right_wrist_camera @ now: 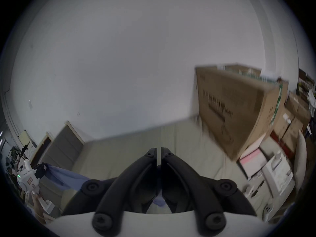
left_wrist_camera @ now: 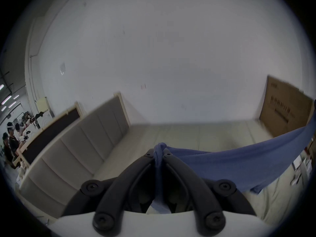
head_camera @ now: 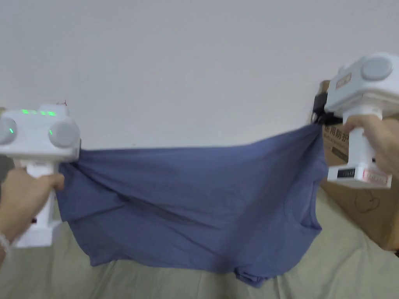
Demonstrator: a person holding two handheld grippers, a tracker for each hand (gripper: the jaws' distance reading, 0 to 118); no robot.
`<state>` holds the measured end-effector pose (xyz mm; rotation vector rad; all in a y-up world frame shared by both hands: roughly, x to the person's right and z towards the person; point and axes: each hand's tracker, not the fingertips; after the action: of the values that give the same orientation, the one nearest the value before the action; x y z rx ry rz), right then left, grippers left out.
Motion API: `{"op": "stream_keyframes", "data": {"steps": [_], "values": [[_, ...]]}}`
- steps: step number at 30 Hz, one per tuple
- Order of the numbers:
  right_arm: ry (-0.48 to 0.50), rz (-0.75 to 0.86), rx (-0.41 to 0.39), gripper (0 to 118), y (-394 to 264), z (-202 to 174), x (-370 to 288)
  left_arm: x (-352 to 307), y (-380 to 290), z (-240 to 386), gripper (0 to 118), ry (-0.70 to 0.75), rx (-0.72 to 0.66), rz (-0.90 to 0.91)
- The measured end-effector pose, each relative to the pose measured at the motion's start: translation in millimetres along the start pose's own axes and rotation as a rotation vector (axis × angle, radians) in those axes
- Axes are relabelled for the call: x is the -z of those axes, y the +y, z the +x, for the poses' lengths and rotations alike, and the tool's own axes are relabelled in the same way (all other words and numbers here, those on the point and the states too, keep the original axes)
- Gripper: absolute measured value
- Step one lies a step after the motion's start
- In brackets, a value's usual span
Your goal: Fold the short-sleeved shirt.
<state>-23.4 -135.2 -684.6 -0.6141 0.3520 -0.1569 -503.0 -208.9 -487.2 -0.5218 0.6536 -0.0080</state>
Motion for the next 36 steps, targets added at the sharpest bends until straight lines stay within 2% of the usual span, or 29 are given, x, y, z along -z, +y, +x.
{"op": "stream_keyframes", "data": {"steps": [3,6,9,11,16,21,27,31,32,33,34,35,36], "values": [[-0.045,-0.128,-0.017,3,-63.4,23.9,64.1,40.0,-75.6,23.4,3,-0.016,0.033,-0.139],[-0.054,-0.279,0.029,3,-132.4,52.4,112.1,64.4,-149.6,37.7,3,-0.035,0.035,-0.261],[-0.078,-0.375,0.045,3,-200.5,70.8,122.3,68.8,-212.7,39.3,3,-0.057,0.059,-0.356],[-0.085,-0.429,0.026,3,-235.6,84.0,120.1,71.7,-247.7,32.6,3,-0.041,0.115,-0.409],[-0.075,-0.475,0.078,3,-310.9,117.2,64.8,25.3,-306.5,-5.2,3,-0.108,0.027,-0.463],[-0.069,-0.473,0.068,3,-360.5,133.0,-17.4,-56.5,-334.7,-31.5,3,-0.11,0.1,-0.402],[-0.08,-0.447,0.068,3,-413.9,138.6,-114.6,-159.5,-370.6,-56.4,3,-0.14,0.106,-0.375],[-0.107,-0.468,0.075,3,-446.4,147.0,-149.5,-193.0,-398.7,-68.8,4,-0.157,0.121,-0.402],[-0.11,-0.472,0.074,3,-450.1,149.9,-149.5,-195.9,-404.3,-70.2,6,-0.16,0.123,-0.404],[-0.113,-0.465,0.088,4,-455.7,142.7,-154.5,-192.9,-408.6,-71.3,20,-0.173,0.125,-0.413],[-0.114,-0.468,0.128,10,-456.5,144.0,-152.8,-189.4,-410.4,-70.8,41,-0.172,0.116,-0.432],[-0.115,-0.475,0.147,25,-455.1,142.8,-151.8,-186.7,-410.3,-71.1,60,-0.157,0.121,-0.463],[-0.117,-0.468,0.135,61,-453.9,140.1,-152.4,-188.1,-409.1,-73.4,72,-0.17,0.106,-0.463]]}}
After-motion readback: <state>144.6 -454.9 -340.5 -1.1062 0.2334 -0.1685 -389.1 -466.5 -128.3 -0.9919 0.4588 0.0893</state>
